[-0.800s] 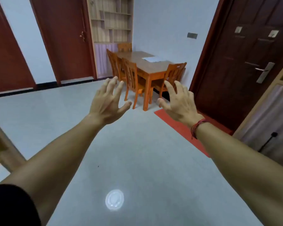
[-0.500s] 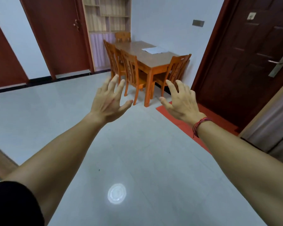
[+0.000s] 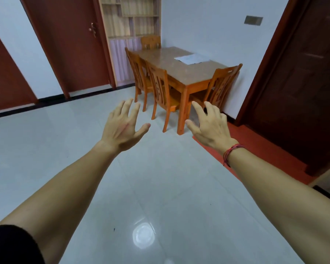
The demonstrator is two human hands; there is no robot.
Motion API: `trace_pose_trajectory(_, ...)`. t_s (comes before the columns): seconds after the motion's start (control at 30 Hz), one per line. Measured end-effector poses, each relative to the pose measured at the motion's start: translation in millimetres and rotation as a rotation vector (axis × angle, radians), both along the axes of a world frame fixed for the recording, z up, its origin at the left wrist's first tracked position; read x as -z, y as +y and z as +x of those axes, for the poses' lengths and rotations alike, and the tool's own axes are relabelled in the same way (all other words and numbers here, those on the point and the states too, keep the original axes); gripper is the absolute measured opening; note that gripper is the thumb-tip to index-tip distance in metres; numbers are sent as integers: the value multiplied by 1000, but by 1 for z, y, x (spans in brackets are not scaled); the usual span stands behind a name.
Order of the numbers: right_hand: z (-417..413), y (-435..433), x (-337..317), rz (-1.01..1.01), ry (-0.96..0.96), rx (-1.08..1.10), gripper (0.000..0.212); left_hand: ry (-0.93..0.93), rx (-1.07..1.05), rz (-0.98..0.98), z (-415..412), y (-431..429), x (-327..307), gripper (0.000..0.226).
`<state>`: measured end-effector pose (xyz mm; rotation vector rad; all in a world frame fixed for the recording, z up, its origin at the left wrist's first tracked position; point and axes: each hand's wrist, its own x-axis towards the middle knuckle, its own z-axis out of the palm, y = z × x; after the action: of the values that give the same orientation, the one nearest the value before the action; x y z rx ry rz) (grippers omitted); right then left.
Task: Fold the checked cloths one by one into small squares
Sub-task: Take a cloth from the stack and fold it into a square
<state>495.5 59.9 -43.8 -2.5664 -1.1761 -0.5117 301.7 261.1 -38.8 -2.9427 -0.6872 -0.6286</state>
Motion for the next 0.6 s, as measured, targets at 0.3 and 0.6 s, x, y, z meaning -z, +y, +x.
trace_pose_trajectory(0.3, 117, 102, -10, -17, 25, -70, 64, 8, -44, -17, 113, 83, -5, 83)
trace_pose_trajectory(0.6, 199, 218, 16, -33, 72, -74, 62, 10, -42, -35, 198, 194, 14, 83)
